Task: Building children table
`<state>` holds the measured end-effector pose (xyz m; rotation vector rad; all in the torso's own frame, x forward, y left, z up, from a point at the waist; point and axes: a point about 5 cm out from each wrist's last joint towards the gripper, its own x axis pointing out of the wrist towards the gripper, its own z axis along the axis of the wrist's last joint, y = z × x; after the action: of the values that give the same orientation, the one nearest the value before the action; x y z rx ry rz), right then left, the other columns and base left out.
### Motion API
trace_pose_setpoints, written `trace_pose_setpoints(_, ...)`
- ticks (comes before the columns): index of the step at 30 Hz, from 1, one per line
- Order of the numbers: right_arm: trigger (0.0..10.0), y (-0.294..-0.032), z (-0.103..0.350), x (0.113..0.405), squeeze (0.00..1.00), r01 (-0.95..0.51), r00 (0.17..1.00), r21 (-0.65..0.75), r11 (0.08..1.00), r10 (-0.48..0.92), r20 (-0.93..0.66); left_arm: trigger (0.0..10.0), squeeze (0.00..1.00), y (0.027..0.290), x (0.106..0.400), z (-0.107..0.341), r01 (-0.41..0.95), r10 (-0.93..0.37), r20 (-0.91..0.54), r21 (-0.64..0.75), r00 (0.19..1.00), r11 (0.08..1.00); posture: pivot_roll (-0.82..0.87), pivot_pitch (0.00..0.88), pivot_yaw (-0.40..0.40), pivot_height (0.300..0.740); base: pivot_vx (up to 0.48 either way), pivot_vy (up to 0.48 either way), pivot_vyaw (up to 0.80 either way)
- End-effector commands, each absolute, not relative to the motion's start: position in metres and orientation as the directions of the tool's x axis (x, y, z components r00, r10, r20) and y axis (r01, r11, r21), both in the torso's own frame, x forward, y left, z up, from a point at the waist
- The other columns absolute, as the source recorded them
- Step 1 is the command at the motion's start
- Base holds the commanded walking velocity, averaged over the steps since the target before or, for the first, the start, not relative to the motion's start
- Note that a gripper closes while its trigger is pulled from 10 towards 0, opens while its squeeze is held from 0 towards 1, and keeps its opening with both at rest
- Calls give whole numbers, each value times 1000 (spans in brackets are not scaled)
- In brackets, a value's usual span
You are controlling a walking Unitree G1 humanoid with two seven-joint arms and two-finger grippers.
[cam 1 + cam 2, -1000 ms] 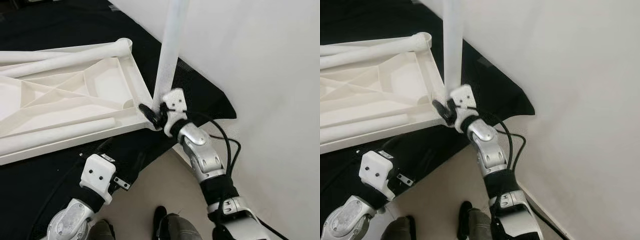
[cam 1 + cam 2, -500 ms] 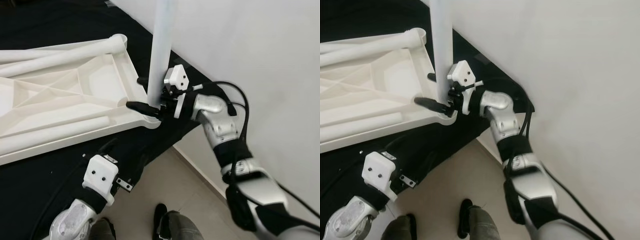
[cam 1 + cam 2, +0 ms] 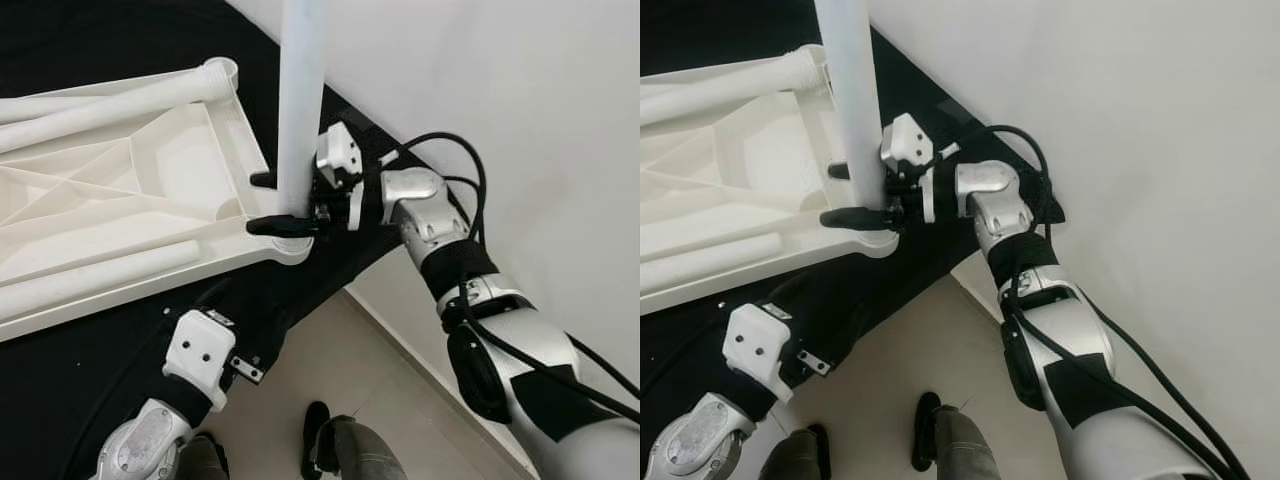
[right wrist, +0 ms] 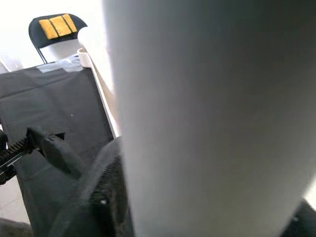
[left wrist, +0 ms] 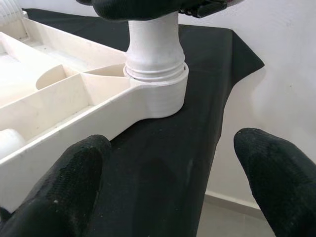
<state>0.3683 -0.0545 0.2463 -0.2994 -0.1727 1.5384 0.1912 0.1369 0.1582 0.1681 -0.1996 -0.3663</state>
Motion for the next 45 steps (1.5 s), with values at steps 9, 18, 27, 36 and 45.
trace_pose_setpoints(9,0,-62,236,370,0,-960,62,-277,44,996,-58,10000,0,135,187,156,343,-374,141,201,917,918,213,293,-146,740,0,0,0)
trace_pose_setpoints(18,0,-68,205,387,0,-739,648,-200,643,760,50,10000,0,134,188,155,347,-377,140,200,916,916,192,290,-165,740,0,0,0)
trace_pose_setpoints(27,0,-38,157,342,0,-549,834,-67,833,552,28,10000,0,135,193,155,344,-374,146,199,916,918,183,271,-142,740,0,0,0)
trace_pose_setpoints(36,10000,-35,187,357,561,-588,801,-99,803,595,71,10000,0,135,196,154,336,-368,149,202,918,920,184,256,-150,740,0,0,0)
trace_pose_setpoints(45,10000,-24,236,343,0,-861,435,-163,482,864,255,10000,0,132,196,154,347,-379,150,201,913,916,183,262,-151,740,0,0,0)
